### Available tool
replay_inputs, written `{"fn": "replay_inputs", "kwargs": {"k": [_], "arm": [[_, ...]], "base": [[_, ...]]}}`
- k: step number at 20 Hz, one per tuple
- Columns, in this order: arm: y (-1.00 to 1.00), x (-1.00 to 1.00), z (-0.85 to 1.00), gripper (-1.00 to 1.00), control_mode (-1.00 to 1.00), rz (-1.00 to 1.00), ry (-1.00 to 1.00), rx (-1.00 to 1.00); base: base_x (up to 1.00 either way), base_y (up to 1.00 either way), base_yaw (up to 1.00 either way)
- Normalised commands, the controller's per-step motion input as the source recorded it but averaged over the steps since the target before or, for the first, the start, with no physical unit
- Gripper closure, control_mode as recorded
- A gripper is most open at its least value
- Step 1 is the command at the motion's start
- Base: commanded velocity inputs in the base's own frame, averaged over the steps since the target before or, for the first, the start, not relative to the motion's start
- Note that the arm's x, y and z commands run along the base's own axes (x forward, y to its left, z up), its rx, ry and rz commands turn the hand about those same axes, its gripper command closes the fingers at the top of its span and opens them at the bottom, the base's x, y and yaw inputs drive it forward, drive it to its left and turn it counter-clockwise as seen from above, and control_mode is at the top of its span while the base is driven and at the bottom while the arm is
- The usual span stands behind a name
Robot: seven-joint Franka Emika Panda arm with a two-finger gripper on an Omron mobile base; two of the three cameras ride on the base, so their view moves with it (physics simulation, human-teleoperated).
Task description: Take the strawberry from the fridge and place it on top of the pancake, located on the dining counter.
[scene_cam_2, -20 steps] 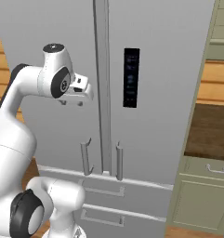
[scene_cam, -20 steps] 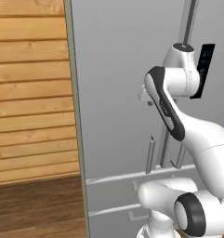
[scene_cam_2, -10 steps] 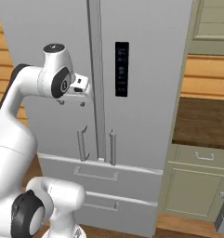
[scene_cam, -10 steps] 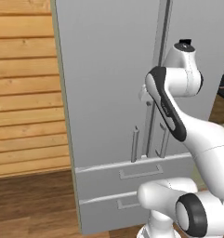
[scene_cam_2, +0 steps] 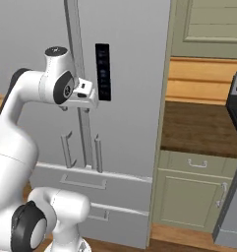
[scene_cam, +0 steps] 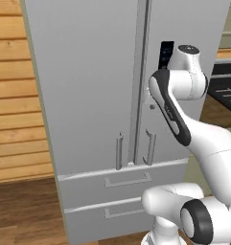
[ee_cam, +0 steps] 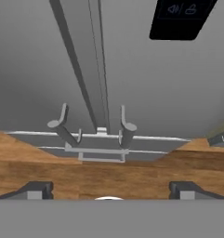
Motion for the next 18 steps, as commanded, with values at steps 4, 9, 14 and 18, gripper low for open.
{"fn": "replay_inputs", "kwargs": {"k": [4,9,14,18], "arm": [[0.00,0.00,0.00,-1.00,1.00,0.00,0.00,0.00],[0.00,-0.02,-0.18,-1.00,-1.00,0.00,0.00,-0.01],[0.12,0.07,-0.28,-1.00,-1.00,0.00,0.00,0.00],[-0.02,0.01,-0.13,-1.00,-1.00,0.00,0.03,0.00]], "base": [[-0.29,-0.05,0.04],[-0.11,0.00,0.00],[0.00,0.00,0.00],[0.00,0.00,0.00]]}}
